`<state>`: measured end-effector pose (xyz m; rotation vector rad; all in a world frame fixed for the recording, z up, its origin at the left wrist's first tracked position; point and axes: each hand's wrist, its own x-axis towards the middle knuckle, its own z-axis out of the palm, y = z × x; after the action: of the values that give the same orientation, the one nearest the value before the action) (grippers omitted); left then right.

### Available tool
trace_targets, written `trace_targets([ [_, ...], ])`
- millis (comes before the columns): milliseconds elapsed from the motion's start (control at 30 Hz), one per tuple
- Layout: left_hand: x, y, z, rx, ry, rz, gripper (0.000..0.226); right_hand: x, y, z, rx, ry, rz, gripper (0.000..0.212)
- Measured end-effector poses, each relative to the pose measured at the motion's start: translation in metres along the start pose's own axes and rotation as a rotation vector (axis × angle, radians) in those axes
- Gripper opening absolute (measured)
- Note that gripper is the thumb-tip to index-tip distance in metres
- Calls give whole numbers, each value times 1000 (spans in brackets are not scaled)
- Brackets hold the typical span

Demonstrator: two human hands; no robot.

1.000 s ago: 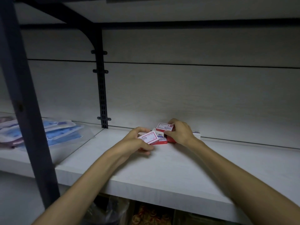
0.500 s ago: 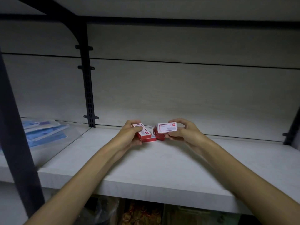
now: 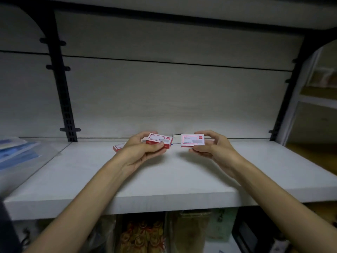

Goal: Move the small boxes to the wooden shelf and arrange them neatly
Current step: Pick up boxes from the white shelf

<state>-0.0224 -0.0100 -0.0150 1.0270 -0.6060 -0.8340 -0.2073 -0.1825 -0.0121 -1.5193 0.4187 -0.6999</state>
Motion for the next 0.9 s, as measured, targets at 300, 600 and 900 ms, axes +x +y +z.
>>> trace_targets([
  [300, -17, -45, 91, 349, -149, 159, 47, -78, -23, -82, 8, 54, -33, 46],
  [600, -41, -115, 224, 571, -258, 203, 43, -161, -23, -216, -6, 103, 24, 48],
  [900, -67, -208, 374, 576, -314, 208, 46, -245, -29, -374, -41, 39, 48, 47],
])
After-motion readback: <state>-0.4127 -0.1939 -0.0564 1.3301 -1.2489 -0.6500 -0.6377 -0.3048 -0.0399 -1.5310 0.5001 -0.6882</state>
